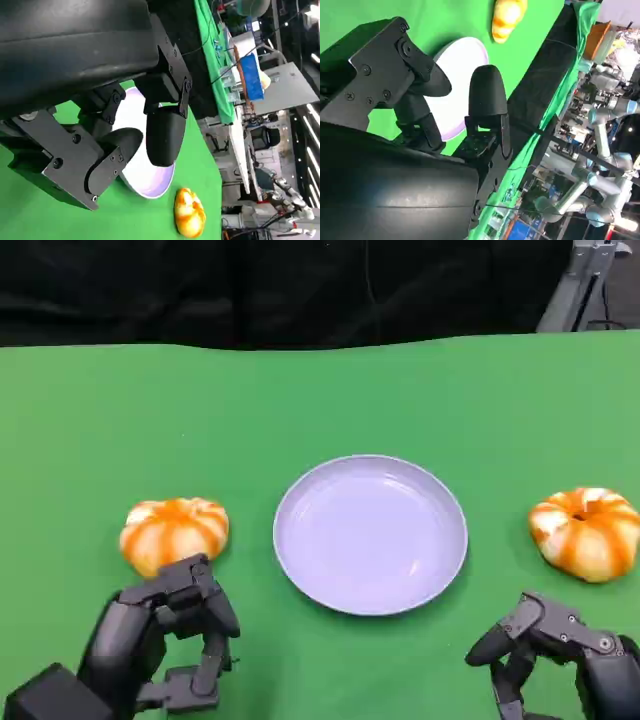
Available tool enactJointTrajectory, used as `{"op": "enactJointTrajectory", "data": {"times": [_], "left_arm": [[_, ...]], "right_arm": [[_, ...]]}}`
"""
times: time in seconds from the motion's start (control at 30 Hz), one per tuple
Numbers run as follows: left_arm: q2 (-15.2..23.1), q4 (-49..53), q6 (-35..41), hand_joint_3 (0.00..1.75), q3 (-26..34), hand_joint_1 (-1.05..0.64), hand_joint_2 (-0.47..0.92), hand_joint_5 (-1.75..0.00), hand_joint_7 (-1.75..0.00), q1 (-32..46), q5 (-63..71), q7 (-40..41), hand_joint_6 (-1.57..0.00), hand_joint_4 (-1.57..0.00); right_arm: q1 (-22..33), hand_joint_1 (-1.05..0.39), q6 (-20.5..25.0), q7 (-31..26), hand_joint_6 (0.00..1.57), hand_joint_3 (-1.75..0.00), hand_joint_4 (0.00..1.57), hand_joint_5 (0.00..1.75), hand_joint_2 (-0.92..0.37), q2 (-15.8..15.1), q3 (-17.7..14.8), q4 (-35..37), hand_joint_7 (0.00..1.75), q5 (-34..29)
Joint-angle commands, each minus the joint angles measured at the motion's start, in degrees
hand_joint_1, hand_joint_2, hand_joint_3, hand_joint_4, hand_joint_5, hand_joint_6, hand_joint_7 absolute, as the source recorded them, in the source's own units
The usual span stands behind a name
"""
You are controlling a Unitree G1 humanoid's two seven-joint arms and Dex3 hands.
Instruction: Grasp the bread from the table and place it into the plate.
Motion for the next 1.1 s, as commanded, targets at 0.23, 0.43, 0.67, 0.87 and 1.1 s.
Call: {"op": "enactJointTrajectory", "data": {"times": [0.23,0.43,0.67,0.87,1.1], "left_arm": [[0.88,-0.34,-0.66,1.39,0.37,-0.04,0.37,-1.72,-1.55,0.16,-0.35,-0.05,-0.81,-0.86],[0.96,0.18,-0.96,1.39,0.52,-0.03,0.37,-1.72,-1.55,-0.1,-0.13,0.08,-0.8,-0.85],[0.65,0.98,-0.85,0.95,1.12,-0.11,0.56,-1.24,-0.91,-1.2,0.74,1.69,-0.76,-0.68],[3.35,-1.04,4.01,0.33,0.1,-0.25,0.76,-0.86,-0.35,-3.46,13.82,8.12,-0.57,-0.46],[5.19,-2.82,7.65,0.04,-1.08,-0.37,0.86,-0.73,-0.12,-4.69,20.6,11.37,-0.49,-0.3]], "right_arm": [[0.16,0.09,0.03,-0.29,0.79,-1.35,0.83,1.7,-0.33,-0.22,-0.39,-0.63,1.28,0.02],[0.07,0.1,0.29,-0.03,0.79,-1.35,0.82,1.69,-0.33,-0.22,-0.37,-0.68,1.28,0.45],[-0.27,0.11,-0.34,-0.33,0.79,-1.34,0.82,1.69,-0.33,-0.31,-0.45,0.09,1.28,0.15],[-0.7,0.11,-0.41,-0.41,0.79,-1.34,0.83,1.7,-0.33,-0.43,-0.64,0.74,1.27,0.17],[-0.79,0.12,-0.39,-0.34,0.8,-1.33,0.83,1.69,-0.34,-0.39,-0.61,1.01,1.27,0.38]]}}
